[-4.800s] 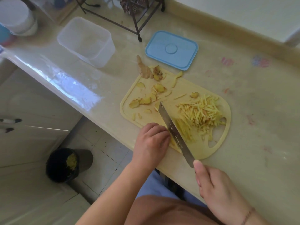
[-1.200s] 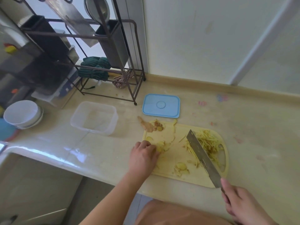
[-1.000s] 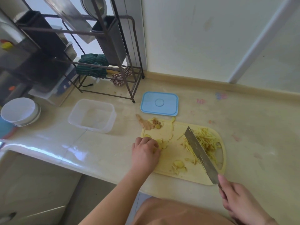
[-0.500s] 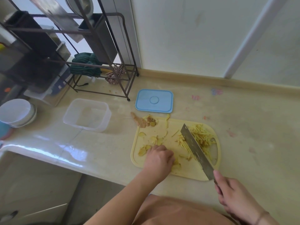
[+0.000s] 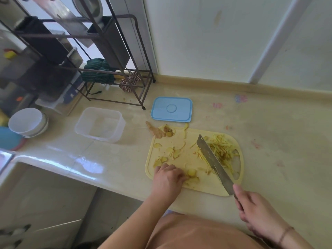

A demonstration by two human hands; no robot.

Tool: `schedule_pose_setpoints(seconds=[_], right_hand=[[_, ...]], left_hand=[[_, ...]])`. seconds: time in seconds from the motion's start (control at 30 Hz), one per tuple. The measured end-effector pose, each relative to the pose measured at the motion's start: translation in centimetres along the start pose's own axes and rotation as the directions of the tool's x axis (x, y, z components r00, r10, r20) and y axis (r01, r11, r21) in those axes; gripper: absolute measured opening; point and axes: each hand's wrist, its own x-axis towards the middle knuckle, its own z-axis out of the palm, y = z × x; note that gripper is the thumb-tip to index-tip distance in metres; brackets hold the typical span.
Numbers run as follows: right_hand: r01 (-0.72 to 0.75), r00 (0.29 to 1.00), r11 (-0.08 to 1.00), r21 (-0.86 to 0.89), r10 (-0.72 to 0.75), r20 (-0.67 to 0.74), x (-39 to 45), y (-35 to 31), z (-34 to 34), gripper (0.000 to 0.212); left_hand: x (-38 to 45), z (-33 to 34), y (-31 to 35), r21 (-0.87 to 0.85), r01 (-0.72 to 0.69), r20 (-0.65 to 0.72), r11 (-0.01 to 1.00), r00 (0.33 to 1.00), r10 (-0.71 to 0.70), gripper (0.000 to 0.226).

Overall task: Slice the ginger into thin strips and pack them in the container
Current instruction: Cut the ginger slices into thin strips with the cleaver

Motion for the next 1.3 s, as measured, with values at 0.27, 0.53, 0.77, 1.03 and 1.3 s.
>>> schedule_pose_setpoints(seconds=[0.27,0.53,0.77,1.03,1.3], right_hand=[[0.030,0.999,0.999,-0.022,-0.030,-0.010,-0.4,-0.4,-0.5,0.060],[0.037,0.999,0.998,-0.050,-0.038,-0.016,-0.5,-0.5,-1.2,0.055],[0.041,0.999,0.998,-0.049,-0.041,0.011,-0.6,-0.4,-1.5,0.055],[0.077,0.996,0.993,-0.088,-0.074,0.045,-0.5,-0.3,-2.0,0.058],[0.089,0.993,0.992,-0.092,-0.082,0.086,-0.4,-0.3,-2.5,0.058]], left_hand=[[1.1,-1.4,-1.2,0.023,0.108,-0.155,0.994,0.982,-0.103,0.028],[2.0,-0.7,3.5,0.164,-0.032,0.109,0.986,0.994,0.014,0.026],[2.6,-1.3,4.2,0.116,0.150,0.239,0.982,0.955,-0.175,0.025],[1.7,-2.8,3.7,-0.225,0.425,0.220,0.877,0.899,-0.379,0.004],[1.0,-3.5,2.3,-0.498,0.601,0.175,0.625,0.776,-0.606,0.010]])
